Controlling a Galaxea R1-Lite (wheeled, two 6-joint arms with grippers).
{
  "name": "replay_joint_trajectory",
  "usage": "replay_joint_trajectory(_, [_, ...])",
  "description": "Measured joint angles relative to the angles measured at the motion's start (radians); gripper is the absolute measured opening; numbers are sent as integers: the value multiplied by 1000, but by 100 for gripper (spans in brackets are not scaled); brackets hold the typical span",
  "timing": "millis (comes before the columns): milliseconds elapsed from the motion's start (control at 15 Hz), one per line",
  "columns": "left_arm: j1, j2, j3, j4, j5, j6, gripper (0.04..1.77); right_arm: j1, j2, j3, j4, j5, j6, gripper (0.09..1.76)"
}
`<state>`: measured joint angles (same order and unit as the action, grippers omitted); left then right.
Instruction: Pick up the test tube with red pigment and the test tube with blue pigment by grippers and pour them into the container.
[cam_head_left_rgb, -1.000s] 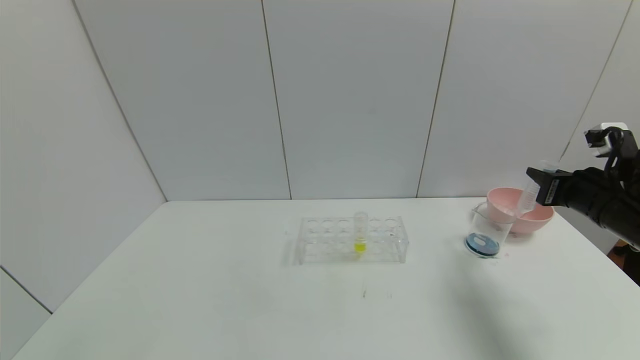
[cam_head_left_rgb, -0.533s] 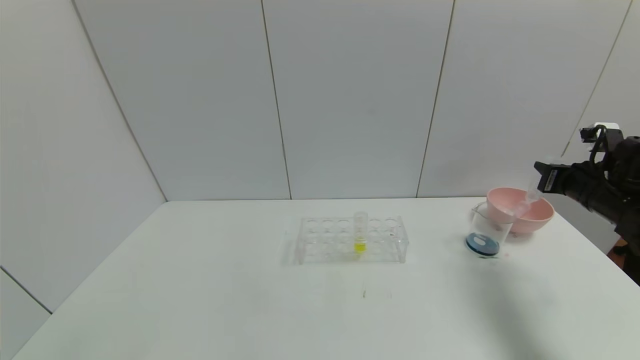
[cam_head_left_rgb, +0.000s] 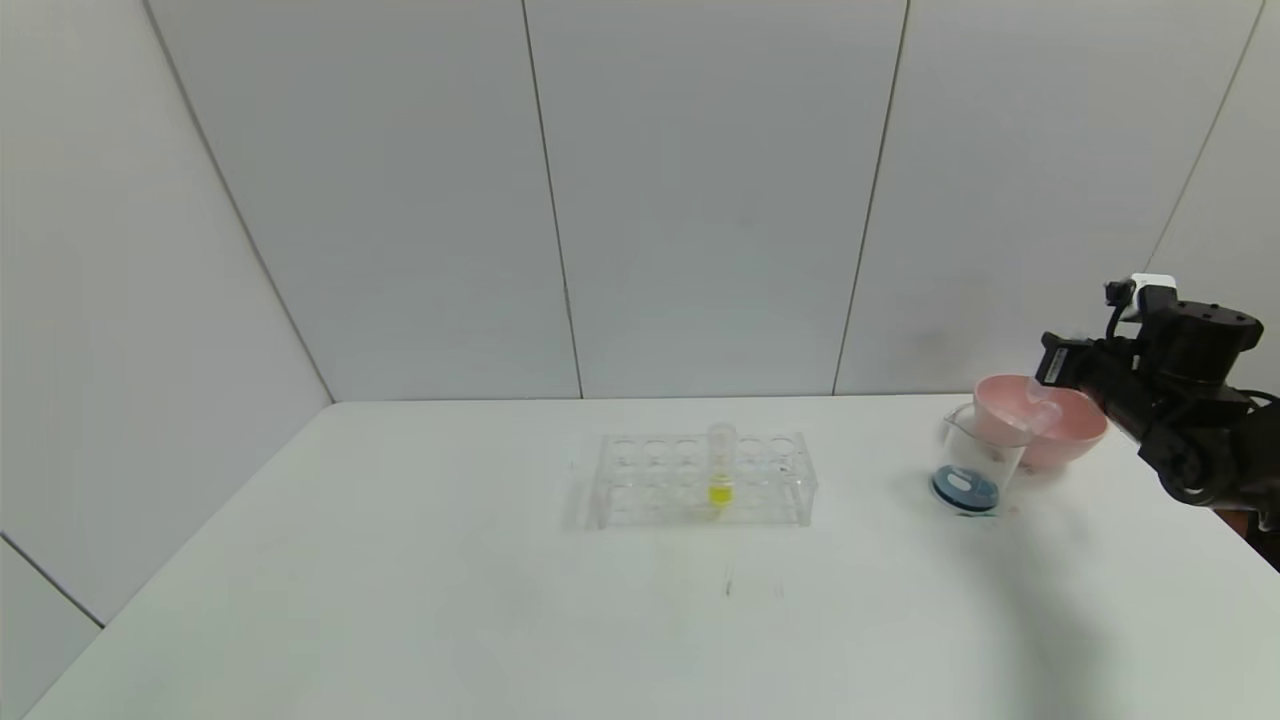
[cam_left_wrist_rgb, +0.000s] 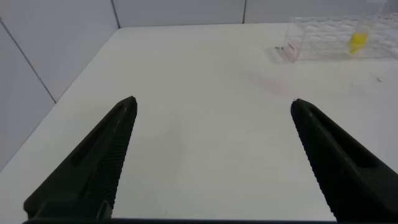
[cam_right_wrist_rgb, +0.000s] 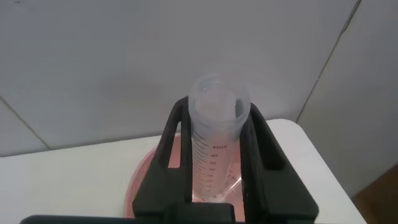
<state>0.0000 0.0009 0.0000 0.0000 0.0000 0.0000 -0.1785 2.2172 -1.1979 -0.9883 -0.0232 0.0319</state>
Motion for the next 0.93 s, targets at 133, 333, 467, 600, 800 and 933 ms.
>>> replay_joint_trajectory(133, [0,0,0,0,0,0,176,-2,28,-14,-1,0,1,50])
replay_joint_trajectory(333, [0,0,0,0,0,0,176,-2,44,-18,-3,7,-1,65])
replay_joint_trajectory(467, [0,0,0,0,0,0,176,-2,49,-20,-3,7,-1,89])
replay_joint_trajectory(600, [0,0,0,0,0,0,176,0,50,-32,-1,0,0,108])
replay_joint_trajectory(800, [0,0,0,0,0,0,176,8,41,-37,7,-1,0,128])
replay_joint_trajectory(933, [0,0,0,0,0,0,176,39,24,-38,20,-7,-1,138])
